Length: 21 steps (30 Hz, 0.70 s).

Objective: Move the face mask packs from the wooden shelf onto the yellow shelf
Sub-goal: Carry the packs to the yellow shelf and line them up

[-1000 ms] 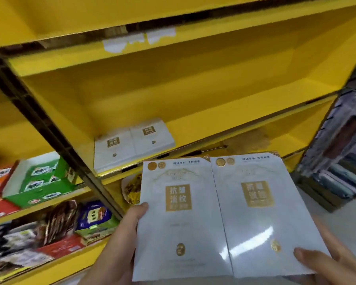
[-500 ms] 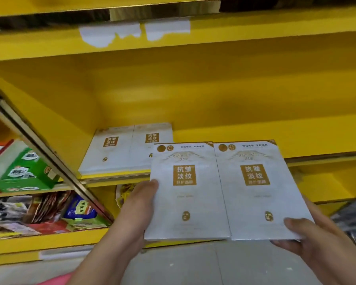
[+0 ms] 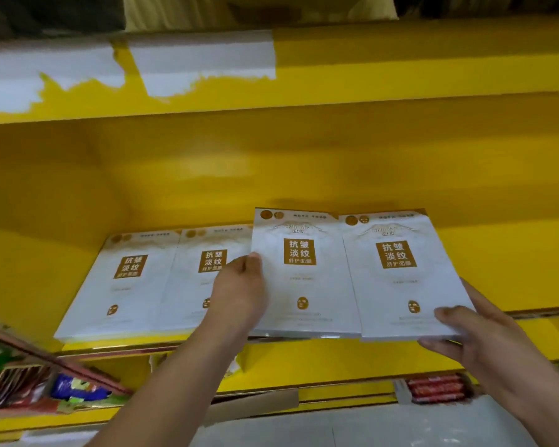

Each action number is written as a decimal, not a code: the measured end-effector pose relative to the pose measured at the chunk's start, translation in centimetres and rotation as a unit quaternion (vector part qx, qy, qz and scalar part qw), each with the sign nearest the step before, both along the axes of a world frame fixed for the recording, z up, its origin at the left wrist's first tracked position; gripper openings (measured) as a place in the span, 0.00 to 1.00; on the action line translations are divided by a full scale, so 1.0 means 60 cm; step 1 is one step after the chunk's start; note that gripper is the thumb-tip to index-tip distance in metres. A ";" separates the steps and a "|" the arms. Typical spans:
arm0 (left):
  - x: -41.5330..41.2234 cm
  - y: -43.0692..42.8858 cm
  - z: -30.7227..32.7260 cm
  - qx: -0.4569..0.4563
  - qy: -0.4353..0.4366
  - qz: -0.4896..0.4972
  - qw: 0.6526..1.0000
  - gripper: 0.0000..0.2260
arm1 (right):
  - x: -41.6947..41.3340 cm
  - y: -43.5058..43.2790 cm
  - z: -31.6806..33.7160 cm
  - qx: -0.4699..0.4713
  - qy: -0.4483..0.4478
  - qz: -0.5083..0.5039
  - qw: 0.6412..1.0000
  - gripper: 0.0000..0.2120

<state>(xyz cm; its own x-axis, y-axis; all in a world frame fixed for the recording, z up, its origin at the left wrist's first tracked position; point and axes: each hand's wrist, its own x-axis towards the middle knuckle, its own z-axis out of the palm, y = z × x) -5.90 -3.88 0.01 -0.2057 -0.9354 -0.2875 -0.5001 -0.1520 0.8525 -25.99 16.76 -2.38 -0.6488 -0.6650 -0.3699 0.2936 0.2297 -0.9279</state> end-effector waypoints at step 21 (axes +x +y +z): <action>-0.060 -0.001 -0.051 -0.322 -0.365 -0.111 0.866 0.19 | -0.108 -0.044 -0.035 0.069 0.054 0.111 0.990 0.28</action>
